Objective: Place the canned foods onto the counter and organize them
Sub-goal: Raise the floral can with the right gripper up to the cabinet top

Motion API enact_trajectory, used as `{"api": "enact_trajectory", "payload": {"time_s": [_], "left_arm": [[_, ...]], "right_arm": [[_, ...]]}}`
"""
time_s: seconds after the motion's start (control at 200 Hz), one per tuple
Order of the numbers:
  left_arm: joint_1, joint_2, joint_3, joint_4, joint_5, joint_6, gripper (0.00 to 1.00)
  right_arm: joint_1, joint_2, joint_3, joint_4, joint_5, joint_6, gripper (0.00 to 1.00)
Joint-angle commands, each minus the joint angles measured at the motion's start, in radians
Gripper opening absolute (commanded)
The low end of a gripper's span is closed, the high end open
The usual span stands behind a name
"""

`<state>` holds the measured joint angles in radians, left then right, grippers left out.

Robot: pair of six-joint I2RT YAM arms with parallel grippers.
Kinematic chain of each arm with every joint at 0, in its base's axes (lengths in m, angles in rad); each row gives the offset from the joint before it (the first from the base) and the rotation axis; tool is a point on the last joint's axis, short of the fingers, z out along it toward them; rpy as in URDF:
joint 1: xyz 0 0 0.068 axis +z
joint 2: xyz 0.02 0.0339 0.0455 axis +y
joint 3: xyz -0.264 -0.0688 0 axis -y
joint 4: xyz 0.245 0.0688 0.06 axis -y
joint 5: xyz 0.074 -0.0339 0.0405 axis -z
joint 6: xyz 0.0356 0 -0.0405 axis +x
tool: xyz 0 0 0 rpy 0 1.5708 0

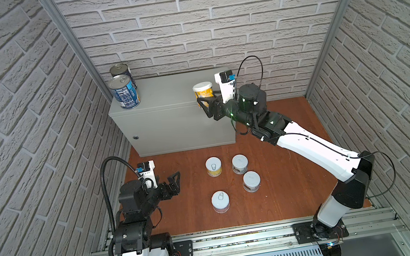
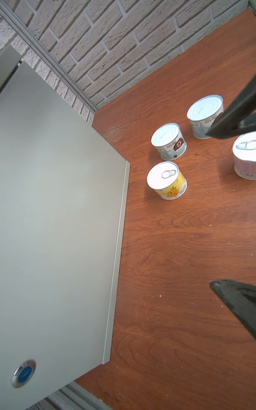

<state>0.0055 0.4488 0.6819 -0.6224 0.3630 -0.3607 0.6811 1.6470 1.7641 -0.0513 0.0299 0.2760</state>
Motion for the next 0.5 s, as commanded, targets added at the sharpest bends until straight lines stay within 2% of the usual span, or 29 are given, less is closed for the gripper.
{"api": "enact_trajectory", "payload": {"time_s": [0.0,0.28,0.495], "left_arm": [[0.013,-0.009,-0.012,0.031,-0.005,0.001,0.98],[0.023,0.006,-0.012,0.035,0.016,0.006,0.98],[0.033,0.007,-0.015,0.036,0.014,0.004,0.98]], "right_arm": [[-0.060,-0.012,0.086,0.155,-0.040,-0.033,0.53],[-0.150,0.027,0.170,0.179,-0.041,-0.155,0.56],[-0.251,0.127,0.292,0.153,-0.089,-0.085,0.56]]}}
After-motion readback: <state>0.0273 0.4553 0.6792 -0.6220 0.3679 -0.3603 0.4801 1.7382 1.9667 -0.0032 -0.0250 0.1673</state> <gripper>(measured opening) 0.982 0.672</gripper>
